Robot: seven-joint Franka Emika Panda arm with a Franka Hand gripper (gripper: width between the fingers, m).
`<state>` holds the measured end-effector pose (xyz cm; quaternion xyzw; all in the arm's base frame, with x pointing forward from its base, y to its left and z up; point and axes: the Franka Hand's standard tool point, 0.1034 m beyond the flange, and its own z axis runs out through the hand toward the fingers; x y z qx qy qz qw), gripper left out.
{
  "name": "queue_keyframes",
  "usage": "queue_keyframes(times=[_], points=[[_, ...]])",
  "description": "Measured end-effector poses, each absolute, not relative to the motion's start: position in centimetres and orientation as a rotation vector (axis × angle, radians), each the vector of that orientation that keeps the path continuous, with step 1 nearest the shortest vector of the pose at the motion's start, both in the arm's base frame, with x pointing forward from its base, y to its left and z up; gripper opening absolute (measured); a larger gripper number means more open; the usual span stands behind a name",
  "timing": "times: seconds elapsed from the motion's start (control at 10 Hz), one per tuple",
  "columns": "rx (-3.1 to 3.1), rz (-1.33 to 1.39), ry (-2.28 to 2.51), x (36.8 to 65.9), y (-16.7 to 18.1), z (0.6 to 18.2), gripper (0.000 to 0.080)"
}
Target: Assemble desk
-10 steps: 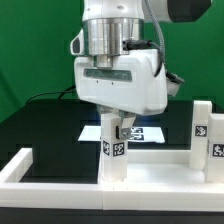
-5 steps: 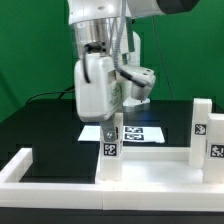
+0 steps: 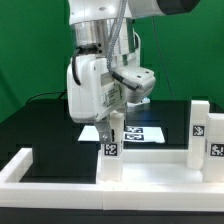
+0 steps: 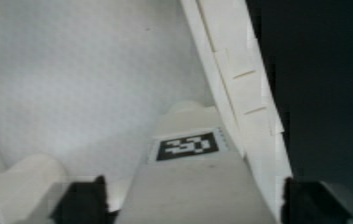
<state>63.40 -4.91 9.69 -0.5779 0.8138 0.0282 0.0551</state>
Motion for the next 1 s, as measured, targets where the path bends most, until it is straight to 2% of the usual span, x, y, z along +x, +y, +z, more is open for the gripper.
queue_keyframes(times=[0.1,0.2,0.3,0.4,0.6,1.0], points=[[-1.755,0.086,2.470,63.4,-4.9,9.7,0.0613],[-1.759,0.081,2.454,63.7,-4.3,10.4,0.0613],[-1.755,0.074,2.428,64.1,-3.5,11.9,0.0642],[-1.745,0.060,2.393,64.7,-2.7,14.1,0.0648],[-1.731,0.043,2.361,66.1,-2.6,16.5,0.0649],[-1.736,0.039,2.361,65.9,-2.6,16.1,0.0649]])
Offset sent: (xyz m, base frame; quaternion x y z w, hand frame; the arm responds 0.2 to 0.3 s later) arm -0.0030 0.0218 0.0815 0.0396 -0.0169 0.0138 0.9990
